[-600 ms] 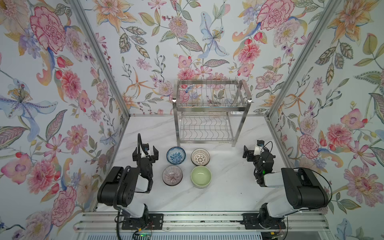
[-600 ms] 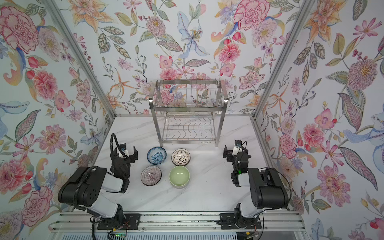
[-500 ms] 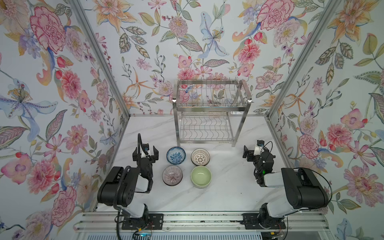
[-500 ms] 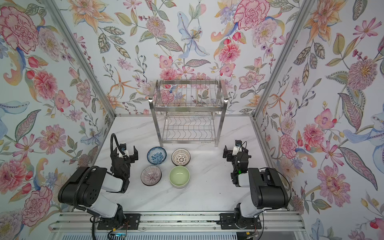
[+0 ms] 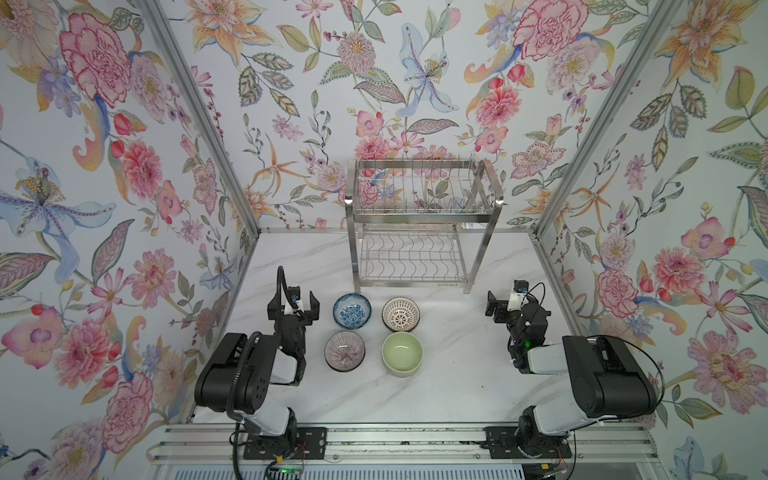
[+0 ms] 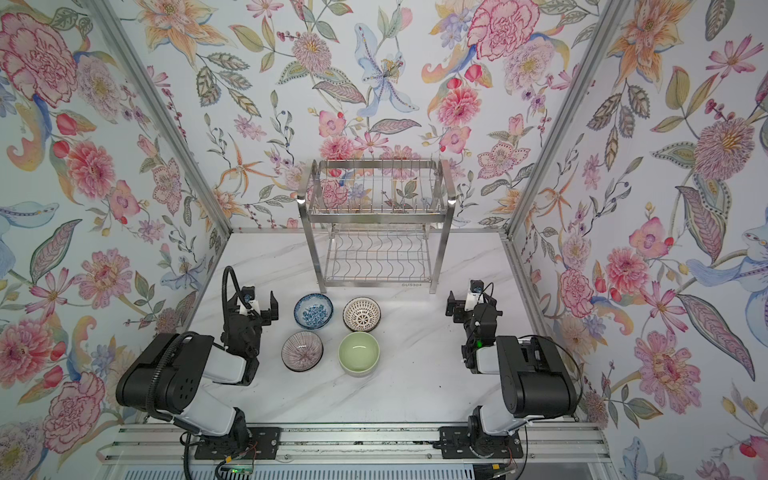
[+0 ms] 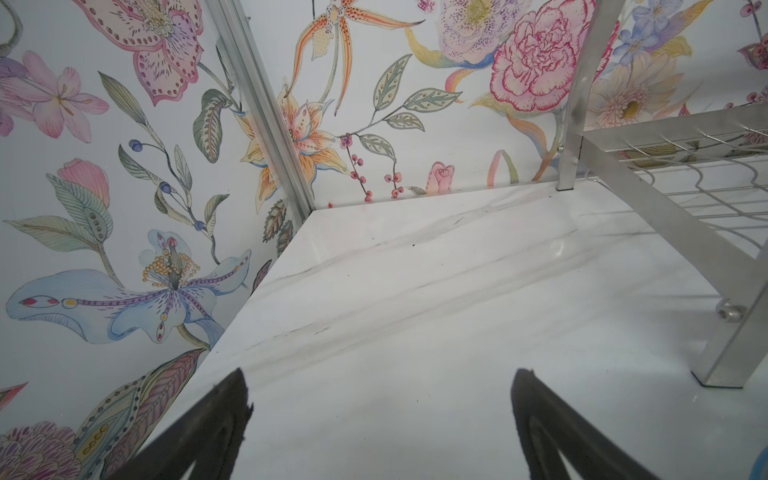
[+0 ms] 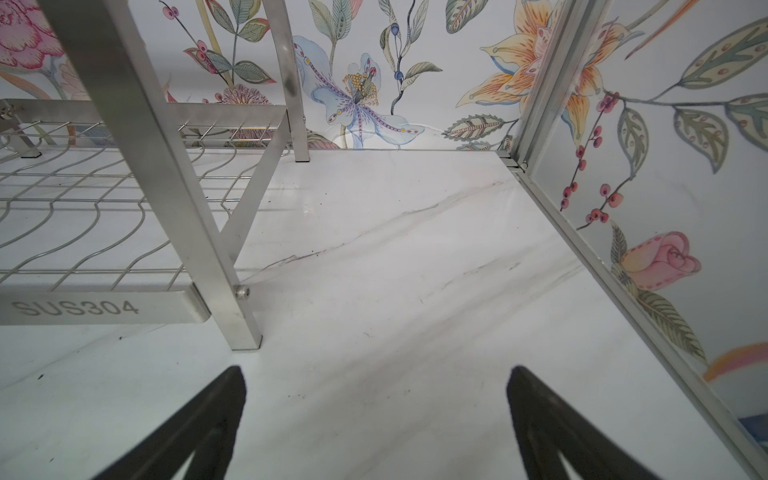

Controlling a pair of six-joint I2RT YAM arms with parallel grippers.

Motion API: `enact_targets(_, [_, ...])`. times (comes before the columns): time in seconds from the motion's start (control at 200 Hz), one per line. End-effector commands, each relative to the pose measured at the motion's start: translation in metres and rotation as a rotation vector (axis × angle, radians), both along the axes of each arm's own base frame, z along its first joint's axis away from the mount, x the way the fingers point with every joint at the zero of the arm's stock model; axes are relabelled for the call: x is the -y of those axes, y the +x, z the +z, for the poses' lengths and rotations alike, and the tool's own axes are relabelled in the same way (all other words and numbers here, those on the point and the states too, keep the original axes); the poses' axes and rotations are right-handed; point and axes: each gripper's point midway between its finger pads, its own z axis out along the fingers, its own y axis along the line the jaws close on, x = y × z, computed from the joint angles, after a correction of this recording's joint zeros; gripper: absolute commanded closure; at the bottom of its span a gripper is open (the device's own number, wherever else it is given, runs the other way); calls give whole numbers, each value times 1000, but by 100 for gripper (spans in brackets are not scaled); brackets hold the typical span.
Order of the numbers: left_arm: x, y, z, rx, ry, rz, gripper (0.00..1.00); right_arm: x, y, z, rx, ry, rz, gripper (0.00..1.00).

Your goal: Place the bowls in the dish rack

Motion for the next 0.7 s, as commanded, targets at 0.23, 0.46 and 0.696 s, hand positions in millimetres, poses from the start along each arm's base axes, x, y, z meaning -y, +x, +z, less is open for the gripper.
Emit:
enact_targets(0.23, [0, 4, 12, 35, 5, -11, 1, -1, 1, -1, -5, -3, 6, 1])
enact_targets(0.46, [0, 4, 12, 35, 6, -9, 1, -1, 0, -2, -6, -2, 6, 1])
enact_targets(0.696, [-3, 1, 14, 47, 6, 8, 1, 4, 2, 1, 3, 0, -17, 1])
